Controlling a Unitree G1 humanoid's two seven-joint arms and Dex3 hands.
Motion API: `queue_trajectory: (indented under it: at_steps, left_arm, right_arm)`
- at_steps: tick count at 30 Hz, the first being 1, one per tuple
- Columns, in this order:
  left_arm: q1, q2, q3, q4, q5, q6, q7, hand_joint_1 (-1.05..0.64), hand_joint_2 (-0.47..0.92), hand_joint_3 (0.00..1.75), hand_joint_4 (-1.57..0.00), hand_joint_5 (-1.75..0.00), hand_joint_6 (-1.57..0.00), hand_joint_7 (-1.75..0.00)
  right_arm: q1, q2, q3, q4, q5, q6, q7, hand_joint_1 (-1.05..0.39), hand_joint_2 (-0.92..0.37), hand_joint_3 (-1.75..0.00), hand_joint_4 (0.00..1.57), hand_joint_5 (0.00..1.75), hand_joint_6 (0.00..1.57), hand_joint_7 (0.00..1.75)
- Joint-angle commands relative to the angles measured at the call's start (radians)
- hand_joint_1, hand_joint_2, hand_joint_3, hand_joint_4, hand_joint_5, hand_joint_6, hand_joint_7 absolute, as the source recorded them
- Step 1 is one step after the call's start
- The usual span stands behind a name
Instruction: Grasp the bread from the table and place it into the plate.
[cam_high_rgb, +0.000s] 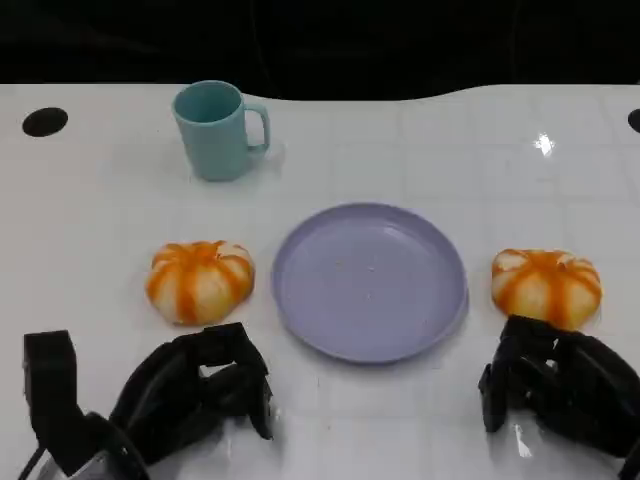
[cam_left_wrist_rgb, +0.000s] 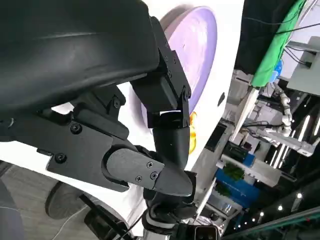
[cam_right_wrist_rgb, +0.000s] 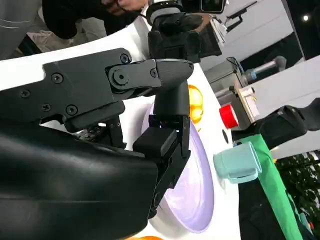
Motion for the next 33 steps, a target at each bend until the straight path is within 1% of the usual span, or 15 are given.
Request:
queue_trajectory:
  at_steps: [1,2,3,4,5,6,8,11,14,16,20,27,30,31,33]
  left_arm:
    - [0.004,0.011,0.002,0.019,0.013,-0.006,0.008,-0.71,0.89,0.00,-0.95,-1.44,-0.95,-1.01]
    - [0.003,0.011,0.001,0.020,0.015,-0.006,0.010,-0.71,0.89,0.00,-0.95,-1.45,-0.95,-1.02]
    - [0.002,0.012,0.000,0.021,0.016,-0.006,0.011,-0.72,0.89,0.00,-0.96,-1.45,-0.96,-1.02]
    - [0.001,0.012,0.000,0.022,0.015,-0.006,0.012,-0.72,0.89,0.00,-0.96,-1.45,-0.96,-1.02]
    - [0.000,0.012,0.001,0.023,0.015,-0.005,0.012,-0.72,0.89,0.00,-0.96,-1.45,-0.96,-1.02]
    - [0.000,0.012,0.002,0.025,0.013,-0.003,0.011,-0.72,0.89,0.00,-0.96,-1.45,-0.96,-1.03]
    - [0.000,0.012,0.002,0.023,0.011,0.005,0.013,-0.72,0.88,0.00,-0.96,-1.45,-0.96,-1.04]
    - [0.002,0.012,0.002,0.020,0.010,0.007,0.012,-0.71,0.88,0.00,-0.95,-1.45,-0.95,-1.05]
    - [0.001,0.012,0.003,0.022,0.010,0.004,0.010,-0.72,0.88,0.00,-0.95,-1.46,-0.94,-1.06]
    - [0.001,0.013,0.005,0.023,0.006,0.006,0.004,-0.72,0.88,0.00,-0.95,-1.46,-0.94,-1.06]
    - [0.000,0.015,0.006,0.028,0.007,0.000,0.001,-0.71,0.88,0.00,-0.94,-1.46,-0.93,-1.05]
    - [-0.006,0.015,0.006,0.033,0.009,0.009,0.009,-0.72,0.87,0.00,-0.95,-1.44,-0.95,-1.04]
    - [-0.007,0.015,0.007,0.036,0.009,0.010,0.012,-0.72,0.87,0.00,-0.96,-1.44,-0.95,-1.04]
    - [-0.007,0.015,0.007,0.037,0.009,0.010,0.011,-0.71,0.87,0.00,-0.96,-1.44,-0.95,-1.03]
    - [-0.006,0.015,0.007,0.036,0.008,0.013,0.009,-0.71,0.87,0.00,-0.97,-1.43,-0.96,-1.03]
  right_arm:
    - [-0.003,-0.010,-0.013,-0.004,0.009,-0.082,0.024,-0.54,-0.92,-0.19,0.63,1.54,0.66,1.08]
    - [-0.004,-0.007,-0.017,-0.003,0.013,-0.099,0.026,-0.53,-0.92,-0.18,0.62,1.47,0.67,0.99]
    - [-0.005,-0.005,-0.019,-0.002,0.015,-0.111,0.027,-0.53,-0.92,-0.18,0.62,1.42,0.67,0.94]
    - [-0.002,-0.001,-0.023,-0.006,0.014,-0.147,0.020,-0.53,-0.92,-0.17,0.62,1.40,0.67,0.91]
    - [0.001,0.002,-0.025,-0.012,0.008,-0.190,0.009,-0.53,-0.92,-0.16,0.61,1.28,0.65,0.84]
    - [0.005,0.002,-0.025,-0.021,0.001,-0.221,-0.004,-0.54,-0.92,-0.15,0.61,1.20,0.65,0.78]
    - [0.008,-0.001,-0.024,-0.031,0.000,-0.267,-0.013,-0.54,-0.92,-0.14,0.58,1.08,0.61,0.67]
    - [0.011,-0.009,-0.020,-0.040,-0.007,-0.330,-0.028,-0.56,-0.92,-0.14,0.53,0.99,0.56,0.55]
    - [0.012,-0.018,-0.013,-0.032,-0.042,-0.431,-0.063,-0.58,-0.92,-0.14,0.51,0.81,0.54,0.38]
    - [0.013,-0.023,-0.009,-0.030,-0.062,-0.492,-0.083,-0.59,-0.92,-0.14,0.49,0.76,0.51,0.33]
    - [0.019,-0.037,0.000,-0.040,-0.128,-0.605,-0.171,-0.61,-0.92,-0.10,0.38,0.66,0.45,0.24]
    - [0.014,-0.058,0.008,-0.025,-0.223,-0.806,-0.319,-0.56,-0.92,-0.06,0.23,0.51,0.39,0.11]
    - [0.004,-0.076,-0.004,0.003,-0.334,-0.932,-0.447,-0.58,-0.92,-0.07,0.19,0.49,0.36,0.09]
    - [0.003,-0.085,-0.007,0.006,-0.381,-0.961,-0.495,-0.58,-0.92,-0.07,0.17,0.48,0.35,0.08]
    - [0.003,-0.102,-0.007,0.008,-0.454,-0.987,-0.574,-0.60,-0.92,-0.10,0.11,0.46,0.31,0.05]
